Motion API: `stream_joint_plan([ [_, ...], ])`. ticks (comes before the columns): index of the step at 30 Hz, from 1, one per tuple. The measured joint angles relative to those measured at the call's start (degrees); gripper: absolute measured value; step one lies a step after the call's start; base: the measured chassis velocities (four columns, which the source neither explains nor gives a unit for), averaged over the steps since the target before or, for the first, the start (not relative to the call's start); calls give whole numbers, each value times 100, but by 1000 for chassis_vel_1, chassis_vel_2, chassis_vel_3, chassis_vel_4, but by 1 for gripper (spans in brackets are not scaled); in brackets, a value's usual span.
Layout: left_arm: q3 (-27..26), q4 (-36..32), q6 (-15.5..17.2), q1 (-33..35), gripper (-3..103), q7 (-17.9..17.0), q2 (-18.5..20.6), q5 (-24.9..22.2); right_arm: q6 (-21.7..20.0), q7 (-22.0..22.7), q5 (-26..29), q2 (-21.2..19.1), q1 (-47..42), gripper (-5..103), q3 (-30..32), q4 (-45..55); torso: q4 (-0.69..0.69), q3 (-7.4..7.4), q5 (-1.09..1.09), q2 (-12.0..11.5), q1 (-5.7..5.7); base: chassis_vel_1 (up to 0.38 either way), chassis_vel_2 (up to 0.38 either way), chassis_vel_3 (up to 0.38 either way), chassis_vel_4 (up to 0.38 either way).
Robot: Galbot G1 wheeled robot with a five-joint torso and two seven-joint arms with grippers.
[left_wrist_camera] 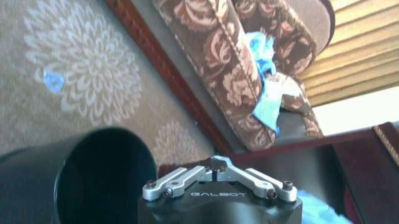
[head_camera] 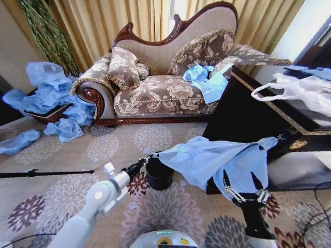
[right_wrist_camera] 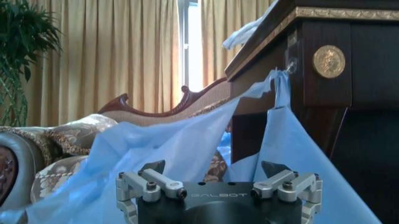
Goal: Place a garbage bag over the trash bin.
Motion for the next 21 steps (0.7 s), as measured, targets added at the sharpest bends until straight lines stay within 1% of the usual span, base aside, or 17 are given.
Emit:
stream_joint_plan([
  [3,-383,6,0,-72,0,-15,281,-317,7,-35,-46,-4,14,100,-96,-79,0,0,1,0,0,0,0,0,0],
  [7,-559,105,-1,-159,0,-22,432,-480,11,-62,-63,-1,51,100,-128,-121,1,0,1,0,0,0,0,0,0],
  [11,-550,121,-1,-199,0,-39,418,-498,12,-66,-61,-9,55,100,-124,-137,0,0,1,0,0,0,0,0,0],
  [16,-340,91,8,-221,0,-56,346,-434,12,-65,-46,-27,58,100,-106,-169,1,0,2,0,0,0,0,0,0],
  [18,-26,-1,47,-225,0,-40,349,-211,12,-59,-27,-46,58,100,-86,-174,0,0,2,0,0,0,0,0,0],
  [21,272,-102,153,-223,0,83,388,103,12,-49,-5,-60,61,100,-71,-181,0,0,2,0,0,0,0,0,0],
])
